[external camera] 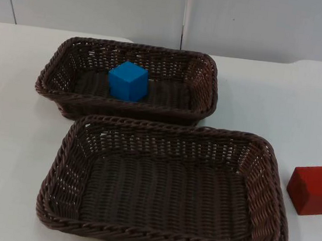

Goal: Pick up one cube with the left hand and place it into the upper basket. Pick up one cube with the right hand and place it into the lower basket.

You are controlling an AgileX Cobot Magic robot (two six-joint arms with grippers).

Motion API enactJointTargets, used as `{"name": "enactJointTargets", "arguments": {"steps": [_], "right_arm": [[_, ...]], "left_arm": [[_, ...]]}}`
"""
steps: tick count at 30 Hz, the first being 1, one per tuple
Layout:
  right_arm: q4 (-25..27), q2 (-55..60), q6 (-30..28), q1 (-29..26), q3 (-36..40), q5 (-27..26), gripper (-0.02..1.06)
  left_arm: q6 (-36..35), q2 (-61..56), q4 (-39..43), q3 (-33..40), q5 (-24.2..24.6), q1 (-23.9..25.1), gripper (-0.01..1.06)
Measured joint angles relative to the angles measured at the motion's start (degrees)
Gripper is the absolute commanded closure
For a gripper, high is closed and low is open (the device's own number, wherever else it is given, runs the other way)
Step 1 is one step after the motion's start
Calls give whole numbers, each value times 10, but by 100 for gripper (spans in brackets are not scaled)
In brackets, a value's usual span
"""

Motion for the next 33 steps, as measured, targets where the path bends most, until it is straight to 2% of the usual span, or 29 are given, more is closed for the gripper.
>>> {"name": "enactJointTargets", "arguments": {"steps": [19,33], "right_arm": [[0,0,0,0,0,0,-1],[0,0,0,0,0,0,-1]], "left_arm": [[-2,-211,18,141,23,0,27],[-4,-354,27,208,122,0,27]]}}
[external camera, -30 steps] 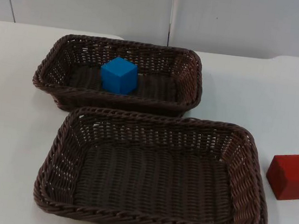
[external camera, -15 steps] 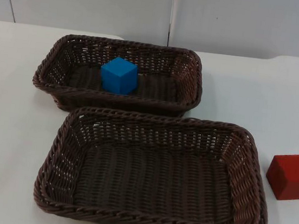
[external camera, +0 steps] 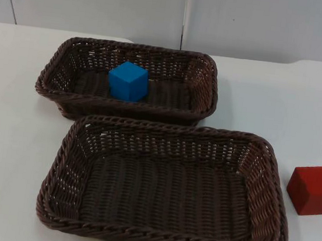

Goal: Pick up one cube with the left hand and place it into the upper basket. Pick up one cube with the right hand and place it into the lower basket.

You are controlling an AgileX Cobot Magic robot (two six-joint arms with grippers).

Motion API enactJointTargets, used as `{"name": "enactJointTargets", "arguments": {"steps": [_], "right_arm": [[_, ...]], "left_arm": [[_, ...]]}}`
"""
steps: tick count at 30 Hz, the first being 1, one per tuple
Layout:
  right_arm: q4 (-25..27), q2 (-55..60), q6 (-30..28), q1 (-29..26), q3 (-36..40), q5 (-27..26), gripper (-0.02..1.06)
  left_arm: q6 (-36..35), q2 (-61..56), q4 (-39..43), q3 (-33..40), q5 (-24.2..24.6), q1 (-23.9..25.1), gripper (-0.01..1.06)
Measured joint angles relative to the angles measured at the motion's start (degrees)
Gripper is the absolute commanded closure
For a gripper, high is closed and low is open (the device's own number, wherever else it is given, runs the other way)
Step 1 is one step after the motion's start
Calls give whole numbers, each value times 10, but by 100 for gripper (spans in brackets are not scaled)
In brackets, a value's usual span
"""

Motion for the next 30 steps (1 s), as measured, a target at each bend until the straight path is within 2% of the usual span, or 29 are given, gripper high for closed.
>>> {"name": "enactJointTargets", "arguments": {"steps": [10,30], "right_arm": [[0,0,0,0,0,0,-1],[0,0,0,0,0,0,-1]], "left_arm": [[-2,-92,2,66,4,0,27],[-5,-115,12,69,4,0,27]]}}
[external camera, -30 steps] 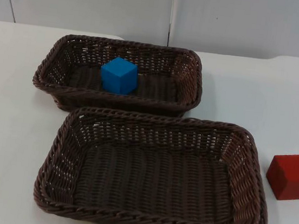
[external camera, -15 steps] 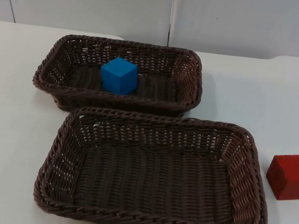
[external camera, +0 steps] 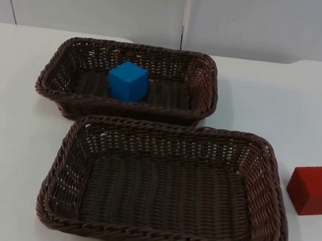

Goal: Pick up one cube with the left hand and place it into the upper basket. Pick up one cube with the right hand and place it into the lower basket.

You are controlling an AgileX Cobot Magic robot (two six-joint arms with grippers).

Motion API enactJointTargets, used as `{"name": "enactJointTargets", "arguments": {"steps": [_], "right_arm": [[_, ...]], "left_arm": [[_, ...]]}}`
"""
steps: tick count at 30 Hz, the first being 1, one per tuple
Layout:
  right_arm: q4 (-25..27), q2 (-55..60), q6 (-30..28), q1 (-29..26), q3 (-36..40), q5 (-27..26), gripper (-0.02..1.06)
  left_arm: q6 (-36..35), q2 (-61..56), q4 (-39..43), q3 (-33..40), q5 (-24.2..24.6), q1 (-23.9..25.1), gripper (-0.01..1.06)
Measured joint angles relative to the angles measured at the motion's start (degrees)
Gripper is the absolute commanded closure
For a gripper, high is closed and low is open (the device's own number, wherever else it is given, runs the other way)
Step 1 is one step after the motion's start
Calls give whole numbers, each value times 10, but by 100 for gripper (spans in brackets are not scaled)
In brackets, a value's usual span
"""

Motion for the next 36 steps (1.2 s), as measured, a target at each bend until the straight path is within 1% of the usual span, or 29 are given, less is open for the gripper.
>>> {"name": "enactJointTargets", "arguments": {"steps": [7,13,16,17,19,22,23,24,27,28,32,33,36], "right_arm": [[0,0,10,0,0,0,-1],[14,20,20,0,-15,2,-1],[15,87,21,0,-39,2,-1],[15,87,21,0,-39,2,-1],[15,126,21,0,-50,2,-1],[15,221,21,0,-74,-1,-1],[15,221,21,0,-74,-1,-1],[15,251,21,0,-80,-3,-1],[15,340,21,0,-102,-11,-1],[15,340,21,0,-102,-11,-1],[15,452,21,0,-126,-25,-1],[15,452,21,0,-126,-25,-1],[20,527,21,0,-141,-38,-1]], "left_arm": [[0,0,0,0,-1,0,27],[0,0,0,0,-1,0,27],[0,0,0,0,-3,0,27],[0,0,0,0,-3,0,27],[0,0,0,0,-3,0,27],[0,0,0,0,-4,0,27],[0,0,0,0,-4,0,27],[0,0,0,0,-4,0,27],[0,0,0,0,-4,0,27],[0,0,0,0,-4,0,27],[0,0,0,0,-4,0,27],[0,0,0,0,-4,0,27],[0,0,0,0,-4,0,27]]}}
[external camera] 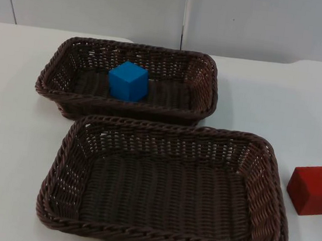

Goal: Pick up one cube with the left hand and place it into the upper basket. Pick up one cube with the right hand and place it into the lower basket.

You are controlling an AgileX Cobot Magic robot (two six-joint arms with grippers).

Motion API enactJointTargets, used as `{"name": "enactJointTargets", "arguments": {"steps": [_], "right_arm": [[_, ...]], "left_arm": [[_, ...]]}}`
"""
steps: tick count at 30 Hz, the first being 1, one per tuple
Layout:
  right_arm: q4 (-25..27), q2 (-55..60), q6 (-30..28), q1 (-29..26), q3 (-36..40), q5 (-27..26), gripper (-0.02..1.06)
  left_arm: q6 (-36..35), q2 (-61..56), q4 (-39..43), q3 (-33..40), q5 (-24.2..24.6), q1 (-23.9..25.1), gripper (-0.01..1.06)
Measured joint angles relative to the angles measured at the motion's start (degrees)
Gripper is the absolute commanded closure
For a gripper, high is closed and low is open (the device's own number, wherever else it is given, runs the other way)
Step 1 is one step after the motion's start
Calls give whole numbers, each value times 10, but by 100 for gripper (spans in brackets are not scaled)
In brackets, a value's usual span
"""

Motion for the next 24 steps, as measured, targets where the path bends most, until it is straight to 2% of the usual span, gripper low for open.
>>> {"name": "enactJointTargets", "arguments": {"steps": [9,13,17,24], "right_arm": [[25,140,-2,2,-11,-58,-1],[25,178,-3,26,-11,-81,-1],[24,229,-3,73,-11,-135,-1],[10,307,-3,94,-11,-200,-1]], "left_arm": [[0,0,0,0,0,0,27],[0,0,0,0,0,0,27],[0,0,1,0,0,0,27],[0,0,1,0,0,0,27]]}}
